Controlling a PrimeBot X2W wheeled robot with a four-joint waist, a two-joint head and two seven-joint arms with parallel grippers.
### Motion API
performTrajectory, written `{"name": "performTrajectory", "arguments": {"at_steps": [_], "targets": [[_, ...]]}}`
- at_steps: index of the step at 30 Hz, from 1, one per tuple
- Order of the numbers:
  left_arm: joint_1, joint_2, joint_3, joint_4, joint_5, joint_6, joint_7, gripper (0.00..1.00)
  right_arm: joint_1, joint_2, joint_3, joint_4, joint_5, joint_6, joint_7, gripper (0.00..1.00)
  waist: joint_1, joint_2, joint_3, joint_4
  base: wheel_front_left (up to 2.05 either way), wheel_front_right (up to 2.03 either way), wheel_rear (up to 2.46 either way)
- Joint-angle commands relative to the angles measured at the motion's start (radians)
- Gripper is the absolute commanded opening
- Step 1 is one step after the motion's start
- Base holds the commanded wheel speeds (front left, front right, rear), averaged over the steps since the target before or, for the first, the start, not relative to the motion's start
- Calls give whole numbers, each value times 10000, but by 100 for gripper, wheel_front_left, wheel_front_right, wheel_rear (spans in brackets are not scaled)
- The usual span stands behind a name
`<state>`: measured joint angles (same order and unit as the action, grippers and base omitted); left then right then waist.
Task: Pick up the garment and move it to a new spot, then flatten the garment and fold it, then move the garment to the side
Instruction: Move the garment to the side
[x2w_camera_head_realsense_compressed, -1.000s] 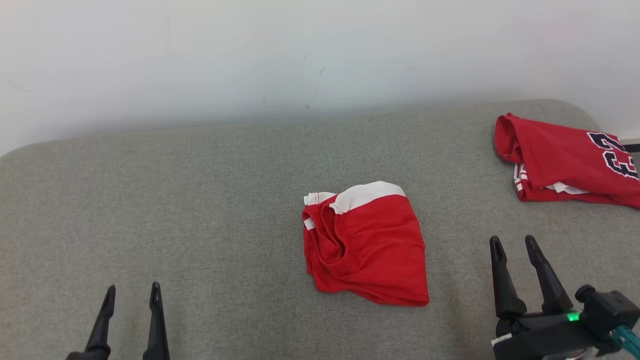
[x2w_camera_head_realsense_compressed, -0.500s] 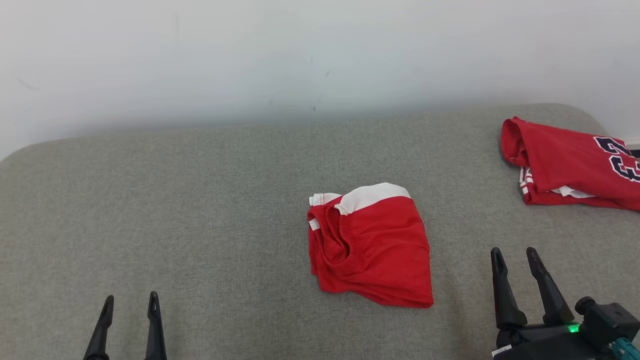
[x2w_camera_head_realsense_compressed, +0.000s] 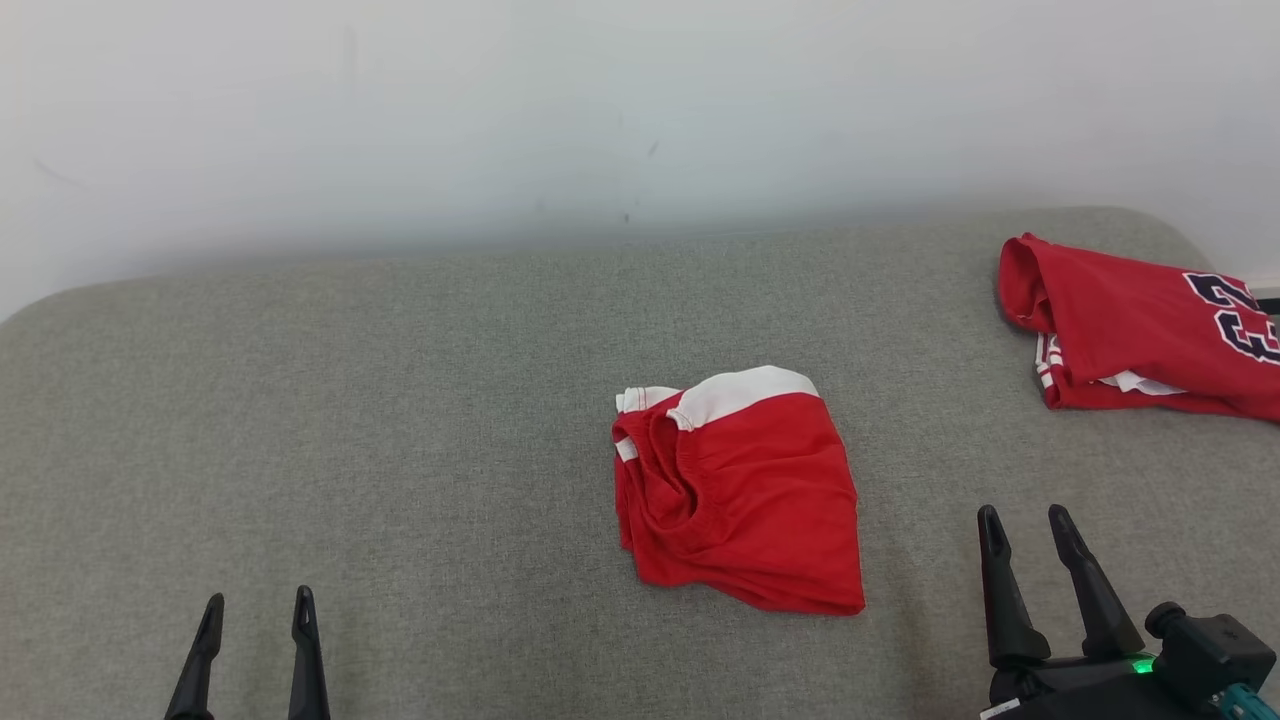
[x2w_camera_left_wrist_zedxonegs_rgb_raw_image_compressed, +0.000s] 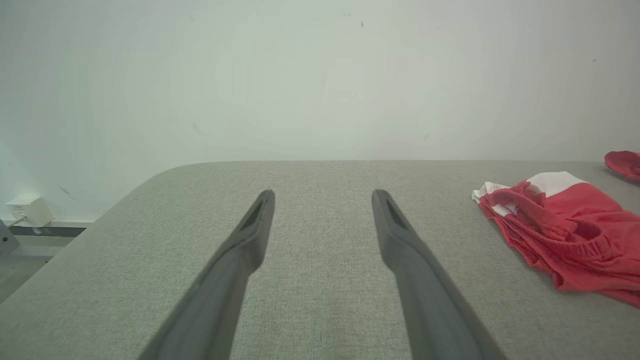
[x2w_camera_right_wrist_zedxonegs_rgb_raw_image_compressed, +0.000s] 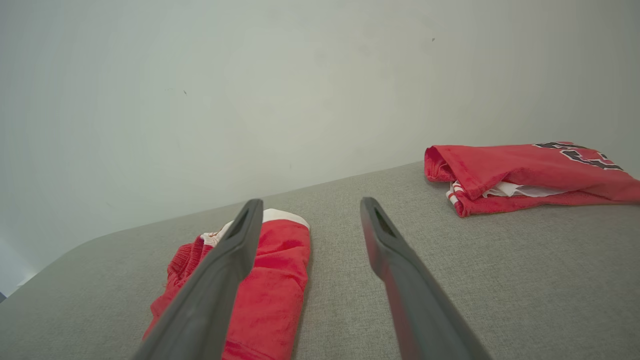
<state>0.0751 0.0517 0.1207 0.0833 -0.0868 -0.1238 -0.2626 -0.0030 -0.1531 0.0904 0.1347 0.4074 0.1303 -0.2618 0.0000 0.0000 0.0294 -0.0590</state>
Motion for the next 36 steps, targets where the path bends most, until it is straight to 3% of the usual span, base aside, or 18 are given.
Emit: {"name": "performTrajectory", "arguments": {"at_steps": [1,13,26,36], "targets": [[53,-15,7,-43,71,-8,-27,100,32,22,12,-3,-64,-1,-37,100,0,0,12,-1,0,0,0],[-49,-17,-77,-103,26,43,-27,100,-1312,-447,681,788,-183,-1,300,100,0,0,194,75,0,0,0],[-620,-14,-473,-44,14,5,-27,100,-4587,-502,1145,3908,-184,-1,2252,100,0,0,918,638,0,0,0],[-988,-16,-654,15,-89,-26,-27,100,-5812,-203,1451,6500,-165,-1,2522,100,0,0,1387,1020,0,0,0]]}}
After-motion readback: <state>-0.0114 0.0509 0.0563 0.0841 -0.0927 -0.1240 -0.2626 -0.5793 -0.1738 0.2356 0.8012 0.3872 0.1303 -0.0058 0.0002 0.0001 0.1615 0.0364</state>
